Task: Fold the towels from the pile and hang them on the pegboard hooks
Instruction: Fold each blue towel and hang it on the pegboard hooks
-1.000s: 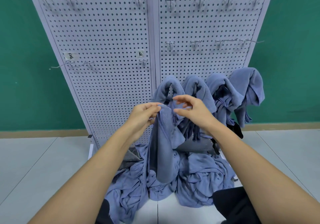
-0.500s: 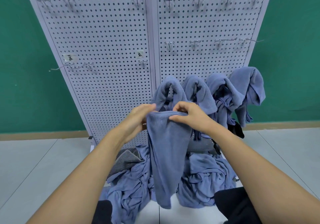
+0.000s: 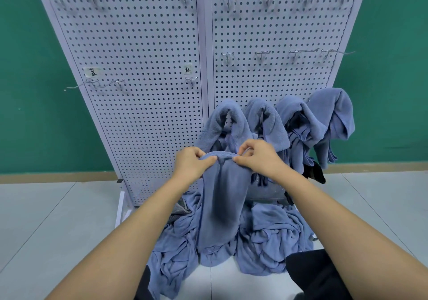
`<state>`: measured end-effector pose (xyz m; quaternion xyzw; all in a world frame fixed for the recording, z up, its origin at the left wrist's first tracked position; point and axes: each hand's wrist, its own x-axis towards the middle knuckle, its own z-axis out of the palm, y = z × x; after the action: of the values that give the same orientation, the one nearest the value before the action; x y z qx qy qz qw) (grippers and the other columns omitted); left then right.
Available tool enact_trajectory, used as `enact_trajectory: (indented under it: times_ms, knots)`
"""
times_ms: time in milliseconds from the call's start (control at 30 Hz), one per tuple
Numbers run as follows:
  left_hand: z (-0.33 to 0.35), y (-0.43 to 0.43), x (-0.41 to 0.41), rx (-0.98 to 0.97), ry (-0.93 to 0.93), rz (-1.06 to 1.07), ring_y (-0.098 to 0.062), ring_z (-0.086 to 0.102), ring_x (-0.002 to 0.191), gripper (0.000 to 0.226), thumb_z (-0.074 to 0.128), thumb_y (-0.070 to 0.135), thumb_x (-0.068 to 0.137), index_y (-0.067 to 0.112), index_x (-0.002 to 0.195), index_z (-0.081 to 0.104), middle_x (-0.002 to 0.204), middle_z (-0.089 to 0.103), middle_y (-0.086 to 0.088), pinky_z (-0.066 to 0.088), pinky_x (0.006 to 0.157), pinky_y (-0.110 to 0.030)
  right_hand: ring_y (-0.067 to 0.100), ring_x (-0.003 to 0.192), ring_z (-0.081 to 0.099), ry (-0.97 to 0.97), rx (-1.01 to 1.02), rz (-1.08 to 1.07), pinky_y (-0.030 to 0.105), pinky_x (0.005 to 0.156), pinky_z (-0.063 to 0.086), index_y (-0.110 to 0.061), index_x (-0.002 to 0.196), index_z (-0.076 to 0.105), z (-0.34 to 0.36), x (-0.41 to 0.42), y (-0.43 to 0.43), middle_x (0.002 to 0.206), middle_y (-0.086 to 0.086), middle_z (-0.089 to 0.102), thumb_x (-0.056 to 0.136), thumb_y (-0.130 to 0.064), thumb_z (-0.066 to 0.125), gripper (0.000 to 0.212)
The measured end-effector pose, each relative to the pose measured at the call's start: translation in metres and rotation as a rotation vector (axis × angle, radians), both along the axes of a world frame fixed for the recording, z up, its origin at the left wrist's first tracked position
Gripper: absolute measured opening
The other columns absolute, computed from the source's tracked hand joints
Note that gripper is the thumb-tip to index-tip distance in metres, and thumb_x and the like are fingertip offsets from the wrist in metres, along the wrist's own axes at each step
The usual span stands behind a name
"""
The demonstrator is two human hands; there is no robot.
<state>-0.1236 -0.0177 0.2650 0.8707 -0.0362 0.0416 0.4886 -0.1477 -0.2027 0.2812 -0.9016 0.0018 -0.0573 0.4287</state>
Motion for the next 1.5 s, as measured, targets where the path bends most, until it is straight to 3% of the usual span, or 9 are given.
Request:
enact_trajectory:
  times_ms: [67,167,367,467,600,867,1100,1333,1500]
  knots:
    - [0.0,-0.004,-0.001,-0.166,0.061,0.006,-0.02,0.061,0.066,0.026,0.074,0.023,0.081,0.0,0.076,0.063,0.075,0.065,-0.014,0.056,0.056,-0.029,0.014,0.061,0.057,0.076,0.238,-0.024,0.03,0.059,0.055,-0.014,0.081,0.055,-0.002,-0.002,0.011,0.071,0.005,0.058,0.079,-0.017,0.074,0.02]
    - [0.002,-0.01,-0.005,-0.35,0.142,-0.046,-0.022,0.063,0.073,0.028,0.071,0.023,0.085,-0.005,0.085,0.067,0.083,0.068,-0.02,0.058,0.063,-0.029,0.005,0.049,0.052,0.125,0.526,-0.013,0.026,0.051,0.055,-0.011,0.088,0.048,0.003,-0.009,0.024,0.068,0.003,0.049,0.083,-0.012,0.072,0.025]
    - [0.014,-0.01,-0.014,-0.413,0.171,-0.212,-0.014,0.063,0.075,0.037,0.068,0.045,0.082,0.01,0.092,0.071,0.08,0.068,-0.005,0.054,0.075,-0.028,0.009,0.052,0.058,0.139,0.765,0.026,0.031,0.066,0.06,-0.009,0.09,0.048,0.014,-0.017,0.027,0.067,0.006,0.058,0.089,-0.011,0.065,0.017]
    - [0.017,-0.006,-0.017,-0.364,0.152,-0.313,-0.007,0.067,0.087,0.034,0.077,0.031,0.076,0.018,0.105,0.066,0.094,0.072,0.003,0.054,0.08,-0.023,0.015,0.063,0.065,0.136,0.814,0.062,0.03,0.074,0.06,-0.009,0.088,0.053,0.018,-0.019,0.021,0.077,0.011,0.067,0.095,-0.008,0.055,0.007]
    - [0.018,-0.004,-0.014,-0.398,0.115,-0.299,-0.008,0.062,0.081,0.027,0.068,0.005,0.085,0.012,0.11,0.064,0.095,0.068,-0.001,0.051,0.072,-0.017,0.012,0.068,0.063,0.117,0.75,0.069,0.023,0.069,0.055,-0.011,0.094,0.057,0.02,-0.017,0.009,0.086,0.01,0.07,0.093,-0.006,0.056,0.004]
    - [0.022,-0.005,-0.009,-0.46,0.1,-0.384,-0.013,0.065,0.091,0.027,0.06,0.006,0.091,0.017,0.114,0.054,0.102,0.071,-0.006,0.052,0.08,-0.026,0.0,0.104,0.059,0.021,0.147,0.229,0.019,0.085,0.05,-0.023,0.12,0.058,0.019,-0.014,-0.009,0.113,-0.012,0.062,0.079,-0.03,0.077,0.045]
    - [0.02,0.0,-0.004,-0.45,0.08,-0.238,-0.012,0.063,0.091,0.023,0.066,0.014,0.088,0.02,0.108,0.057,0.1,0.068,-0.001,0.054,0.083,-0.029,0.017,0.071,0.055,-0.063,0.141,0.074,0.047,0.072,0.054,-0.004,0.089,0.063,0.016,-0.004,-0.006,0.077,0.01,0.06,0.08,-0.025,0.075,0.026]
    - [0.014,-0.006,-0.023,-0.282,0.164,-0.228,-0.014,0.062,0.075,0.024,0.068,0.014,0.087,0.01,0.108,0.06,0.091,0.063,-0.005,0.054,0.069,-0.025,0.018,0.07,0.053,-0.134,0.175,-0.157,0.046,0.072,0.058,-0.008,0.078,0.05,0.03,-0.005,-0.005,0.073,0.004,0.055,0.081,-0.022,0.067,0.022]
    - [0.0,-0.04,-0.039,-0.198,0.095,-0.213,-0.012,0.056,0.097,0.051,0.077,0.026,0.078,0.018,0.12,0.048,0.11,0.055,0.003,0.051,0.075,-0.024,0.019,0.065,0.047,-0.221,0.218,-0.167,0.043,0.067,0.057,-0.011,0.077,0.041,0.078,-0.013,0.002,0.074,0.008,0.047,0.08,-0.019,0.066,0.026]
